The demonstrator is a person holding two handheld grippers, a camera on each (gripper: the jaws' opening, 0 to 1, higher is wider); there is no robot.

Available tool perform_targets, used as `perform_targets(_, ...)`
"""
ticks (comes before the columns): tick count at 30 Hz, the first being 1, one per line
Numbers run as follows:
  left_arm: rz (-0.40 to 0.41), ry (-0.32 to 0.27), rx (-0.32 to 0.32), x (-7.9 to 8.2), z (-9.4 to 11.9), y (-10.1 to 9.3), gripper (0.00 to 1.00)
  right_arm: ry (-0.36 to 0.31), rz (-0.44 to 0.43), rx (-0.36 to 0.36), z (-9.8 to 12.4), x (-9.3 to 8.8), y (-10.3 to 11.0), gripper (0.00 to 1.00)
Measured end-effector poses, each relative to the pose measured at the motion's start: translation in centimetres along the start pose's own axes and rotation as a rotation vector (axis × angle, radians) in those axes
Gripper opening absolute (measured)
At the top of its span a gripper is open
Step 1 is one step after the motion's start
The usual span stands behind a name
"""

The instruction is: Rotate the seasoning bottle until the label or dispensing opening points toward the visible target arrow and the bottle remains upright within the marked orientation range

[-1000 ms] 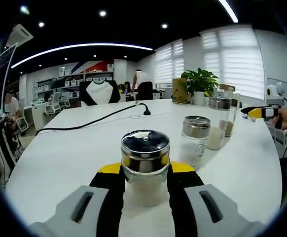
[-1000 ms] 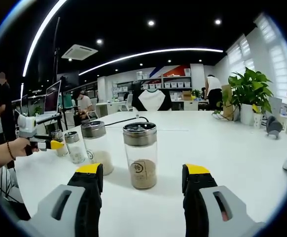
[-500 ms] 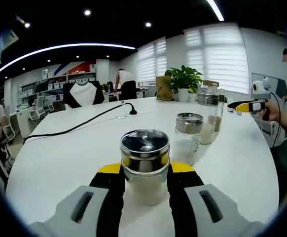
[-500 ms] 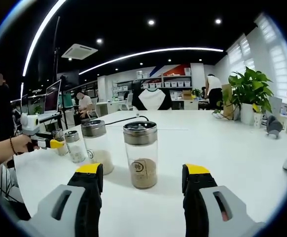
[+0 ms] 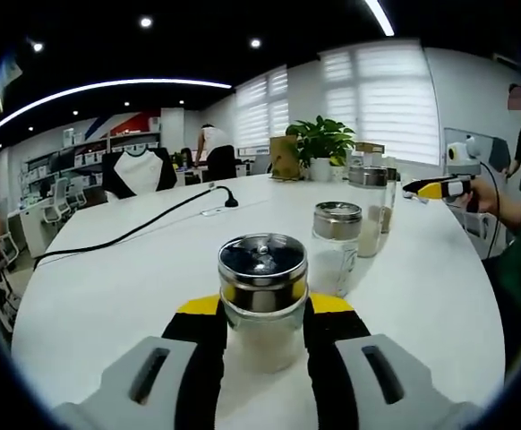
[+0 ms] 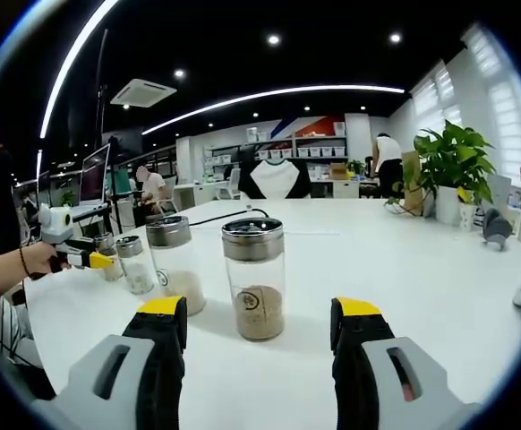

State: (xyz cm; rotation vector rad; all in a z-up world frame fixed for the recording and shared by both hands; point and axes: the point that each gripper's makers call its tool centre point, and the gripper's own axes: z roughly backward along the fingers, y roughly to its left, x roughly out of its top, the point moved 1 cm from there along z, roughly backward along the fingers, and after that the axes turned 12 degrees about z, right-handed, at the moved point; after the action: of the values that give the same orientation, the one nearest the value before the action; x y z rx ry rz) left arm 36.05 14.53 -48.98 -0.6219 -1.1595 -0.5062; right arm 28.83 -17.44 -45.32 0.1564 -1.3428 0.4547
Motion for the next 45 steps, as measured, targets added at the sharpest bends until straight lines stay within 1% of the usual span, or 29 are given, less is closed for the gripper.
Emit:
perform_targets(2, 0.028, 0.006, 0.019, -0.1, -0.1, 0.1, 0.35, -0.001, 0.001, 0.000, 0.0, 0.0, 0.0, 0.66)
perform_targets(3, 0.004, 0.004, 0.031, 0.0, -0.1, 0.1, 0.36, 0.000, 0.001, 0.001, 0.0, 0.0, 0.0, 0.66)
perform_targets(4, -0.002, -0.005, 0.037, 0.1, 0.1, 0.1, 0.37, 0.001, 0.002, 0.002, 0.0, 0.0, 0.0, 0.66)
perform_targets(5, 0.004, -0.009, 0.040, 0.2, 0.1, 0.1, 0.41, 0.001, 0.001, 0.002, -0.1, -0.1, 0.0, 0.66)
perform_targets(6, 0.053, -0.025, 0.067, 0.3, 0.5, 0.5, 0.46, 0.000, 0.001, 0.001, -0.1, -0.1, 0.0, 0.66)
perform_targets(8, 0.052, -0.031, 0.085, 0.3, 0.9, 0.7, 0.54, 0.000, 0.002, 0.001, -0.1, 0.0, -0.1, 0.66)
perform_targets(9, 0.052, -0.031, 0.089, 0.3, 1.1, 0.6, 0.55, 0.000, 0.002, 0.001, -0.1, 0.0, 0.0, 0.66)
perform_targets(12, 0.099, -0.068, 0.086, 0.5, 1.9, 0.0, 0.54, 0.000, 0.002, 0.002, -0.1, 0.0, 0.0, 0.66)
perform_targets(14, 0.101, -0.069, 0.097, 0.4, 2.2, -0.3, 0.54, -0.001, 0.003, 0.003, 0.0, 0.0, 0.2, 0.66)
perform_targets(17, 0.076, -0.083, 0.142, 0.2, 2.8, -0.5, 0.55, -0.001, 0.002, 0.005, 0.1, 0.0, 0.4, 0.66)
perform_targets(19, 0.122, -0.085, 0.187, -0.2, 3.1, -0.1, 0.55, -0.001, 0.002, 0.007, 0.1, 0.0, 0.5, 0.66)
perform_targets(21, 0.103, -0.098, 0.252, -0.4, 3.3, 0.5, 0.56, 0.000, 0.000, 0.007, 0.1, 0.0, 0.5, 0.66)
perform_targets(22, 0.101, -0.103, 0.253, -0.4, 3.3, 0.4, 0.57, -0.001, -0.001, 0.006, 0.2, 0.1, 0.5, 0.66)
perform_targets(23, 0.104, -0.118, 0.269, -0.3, 3.3, 0.5, 0.57, 0.000, -0.001, 0.006, 0.2, 0.1, 0.6, 0.66)
perform_targets(25, 0.102, -0.132, 0.306, -0.2, 3.5, 0.6, 0.56, -0.001, 0.001, 0.006, 0.3, 0.1, 0.7, 0.66)
perform_targets(27, 0.120, -0.149, 0.360, -0.4, 3.8, 1.1, 0.56, -0.002, -0.001, 0.003, 0.3, 0.2, 0.7, 0.66)
perform_targets(29, 0.149, -0.182, 0.376, -0.2, 4.0, 1.0, 0.56, -0.003, -0.003, 0.001, 0.4, 0.2, 0.6, 0.66)
perform_targets(32, 0.161, -0.191, 0.394, -0.1, 4.0, 0.8, 0.56, -0.004, -0.003, -0.001, 0.4, 0.2, 0.6, 0.66)
perform_targets(34, 0.154, -0.189, 0.425, -0.1, 4.1, 0.9, 0.56, -0.005, -0.008, -0.004, 0.5, 0.3, 0.4, 0.66)
perform_targets(35, 0.151, -0.196, 0.454, 0.0, 4.3, 1.2, 0.56, -0.007, -0.009, -0.006, 0.5, 0.3, 0.4, 0.66)
perform_targets(36, 0.172, -0.211, 0.480, 0.1, 4.4, 1.4, 0.56, -0.008, -0.009, -0.006, 0.5, 0.3, 0.4, 0.66)
perform_targets(38, 0.182, -0.211, 0.460, 0.2, 4.0, 1.0, 0.56, -0.009, -0.007, -0.003, 0.4, 0.4, 0.5, 0.66)
perform_targets(40, 0.176, -0.205, 0.471, 0.1, 3.7, 0.7, 0.55, -0.012, -0.003, 0.003, 0.4, 0.6, 0.7, 0.66)
perform_targets(42, 0.186, -0.215, 0.481, 0.2, 3.6, 0.7, 0.55, -0.012, -0.003, 0.005, 0.4, 0.6, 0.8, 0.66)
perform_targets(45, 0.189, -0.224, 0.477, 0.4, 3.0, 0.4, 0.54, -0.012, -0.006, 0.007, 0.4, 0.7, 0.8, 0.66)
